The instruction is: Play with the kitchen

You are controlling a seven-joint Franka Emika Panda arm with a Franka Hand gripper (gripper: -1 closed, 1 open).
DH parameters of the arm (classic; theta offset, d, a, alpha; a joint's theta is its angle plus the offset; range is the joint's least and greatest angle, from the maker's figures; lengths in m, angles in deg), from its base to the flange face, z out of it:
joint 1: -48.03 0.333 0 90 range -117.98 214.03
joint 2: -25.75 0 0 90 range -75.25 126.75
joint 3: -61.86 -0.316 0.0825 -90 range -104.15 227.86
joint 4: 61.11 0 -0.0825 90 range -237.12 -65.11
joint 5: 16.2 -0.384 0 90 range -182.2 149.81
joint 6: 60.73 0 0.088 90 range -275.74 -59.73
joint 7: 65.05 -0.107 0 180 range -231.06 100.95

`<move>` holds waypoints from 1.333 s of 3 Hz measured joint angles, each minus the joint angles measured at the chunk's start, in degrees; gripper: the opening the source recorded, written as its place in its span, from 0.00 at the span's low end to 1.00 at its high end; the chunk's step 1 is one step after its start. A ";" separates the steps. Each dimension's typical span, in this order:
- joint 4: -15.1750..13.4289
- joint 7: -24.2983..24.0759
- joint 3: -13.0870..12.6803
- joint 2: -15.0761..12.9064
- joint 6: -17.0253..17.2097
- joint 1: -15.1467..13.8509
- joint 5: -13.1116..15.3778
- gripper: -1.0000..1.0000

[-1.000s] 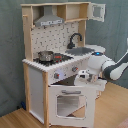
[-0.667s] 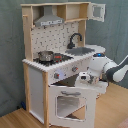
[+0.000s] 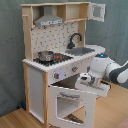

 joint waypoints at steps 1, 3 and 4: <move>0.77 -5.37 -2.68 0.24 0.00 -0.13 0.06 0.00; 1.82 -14.19 -9.22 1.79 0.09 -3.87 0.09 0.00; 3.08 -15.97 -13.28 3.20 0.30 -7.43 0.08 0.00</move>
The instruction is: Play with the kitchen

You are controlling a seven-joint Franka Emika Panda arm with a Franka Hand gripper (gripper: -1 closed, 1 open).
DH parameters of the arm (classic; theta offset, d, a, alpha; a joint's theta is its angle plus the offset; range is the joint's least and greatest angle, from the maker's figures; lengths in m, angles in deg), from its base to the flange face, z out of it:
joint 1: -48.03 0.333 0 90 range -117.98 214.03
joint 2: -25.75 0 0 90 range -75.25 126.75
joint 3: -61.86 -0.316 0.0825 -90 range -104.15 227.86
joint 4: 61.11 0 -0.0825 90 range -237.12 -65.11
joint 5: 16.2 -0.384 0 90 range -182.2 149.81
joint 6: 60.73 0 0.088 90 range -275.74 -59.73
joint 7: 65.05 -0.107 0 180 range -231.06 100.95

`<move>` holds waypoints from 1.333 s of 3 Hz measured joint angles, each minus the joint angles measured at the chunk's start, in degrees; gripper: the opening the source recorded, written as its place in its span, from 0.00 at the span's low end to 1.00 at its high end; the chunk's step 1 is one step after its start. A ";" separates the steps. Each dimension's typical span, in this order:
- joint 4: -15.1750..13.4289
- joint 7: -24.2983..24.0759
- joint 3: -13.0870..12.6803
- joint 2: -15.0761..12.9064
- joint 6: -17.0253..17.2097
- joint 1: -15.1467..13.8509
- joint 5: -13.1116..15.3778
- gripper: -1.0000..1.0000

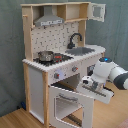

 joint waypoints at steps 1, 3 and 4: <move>1.48 -0.94 -4.14 1.81 0.13 -4.11 -0.01 0.00; 4.52 -3.71 -9.61 6.28 2.06 -10.57 0.37 0.00; 4.83 -3.67 -9.22 6.27 2.48 -10.55 0.54 1.00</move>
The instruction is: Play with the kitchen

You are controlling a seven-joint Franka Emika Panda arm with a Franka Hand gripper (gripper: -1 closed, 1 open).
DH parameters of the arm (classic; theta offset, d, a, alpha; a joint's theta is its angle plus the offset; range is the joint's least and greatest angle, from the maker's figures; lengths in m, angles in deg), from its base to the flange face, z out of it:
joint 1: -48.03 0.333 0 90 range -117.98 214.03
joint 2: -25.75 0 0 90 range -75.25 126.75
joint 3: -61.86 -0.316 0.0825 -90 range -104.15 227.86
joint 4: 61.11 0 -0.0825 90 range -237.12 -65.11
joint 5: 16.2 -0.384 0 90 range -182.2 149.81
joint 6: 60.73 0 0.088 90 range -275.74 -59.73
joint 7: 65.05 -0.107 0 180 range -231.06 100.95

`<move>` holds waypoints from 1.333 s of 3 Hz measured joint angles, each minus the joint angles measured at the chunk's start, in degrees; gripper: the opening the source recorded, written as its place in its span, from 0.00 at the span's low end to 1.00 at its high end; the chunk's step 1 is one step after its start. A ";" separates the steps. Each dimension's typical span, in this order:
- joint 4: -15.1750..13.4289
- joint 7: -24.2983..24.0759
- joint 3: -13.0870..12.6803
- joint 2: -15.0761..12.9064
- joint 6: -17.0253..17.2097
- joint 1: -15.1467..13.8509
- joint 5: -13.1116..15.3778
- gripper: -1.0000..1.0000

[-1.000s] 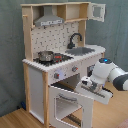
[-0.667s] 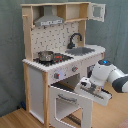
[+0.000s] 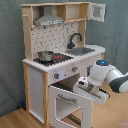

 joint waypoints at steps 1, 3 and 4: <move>1.25 0.13 1.44 -0.01 1.59 0.10 0.74 1.00; 3.93 -0.49 10.07 -0.13 7.47 2.82 6.70 1.00; 3.88 -2.02 13.88 0.27 9.15 5.16 10.50 1.00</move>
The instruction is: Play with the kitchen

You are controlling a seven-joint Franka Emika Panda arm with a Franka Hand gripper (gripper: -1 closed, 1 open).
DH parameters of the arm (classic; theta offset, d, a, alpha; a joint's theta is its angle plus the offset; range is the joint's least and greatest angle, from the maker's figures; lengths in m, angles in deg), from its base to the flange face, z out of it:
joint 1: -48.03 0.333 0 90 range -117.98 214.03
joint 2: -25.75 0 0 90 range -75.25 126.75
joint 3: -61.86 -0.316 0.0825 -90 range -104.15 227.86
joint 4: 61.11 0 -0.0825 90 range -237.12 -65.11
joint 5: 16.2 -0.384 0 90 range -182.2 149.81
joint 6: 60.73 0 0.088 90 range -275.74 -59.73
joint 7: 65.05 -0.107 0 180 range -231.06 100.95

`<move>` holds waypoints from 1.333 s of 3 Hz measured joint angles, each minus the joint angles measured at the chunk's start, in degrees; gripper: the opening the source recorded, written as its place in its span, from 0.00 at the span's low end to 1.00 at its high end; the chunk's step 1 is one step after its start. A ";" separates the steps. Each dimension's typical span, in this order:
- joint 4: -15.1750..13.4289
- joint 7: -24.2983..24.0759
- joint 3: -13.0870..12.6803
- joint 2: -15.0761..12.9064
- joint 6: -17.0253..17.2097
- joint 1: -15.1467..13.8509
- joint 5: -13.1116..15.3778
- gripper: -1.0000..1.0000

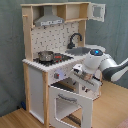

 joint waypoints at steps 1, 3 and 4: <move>-0.04 -2.04 3.64 0.73 2.46 2.87 4.47 1.00; -0.04 -6.23 7.95 3.05 7.01 7.52 11.61 1.00; 0.03 -8.00 9.78 5.48 10.56 10.26 15.99 1.00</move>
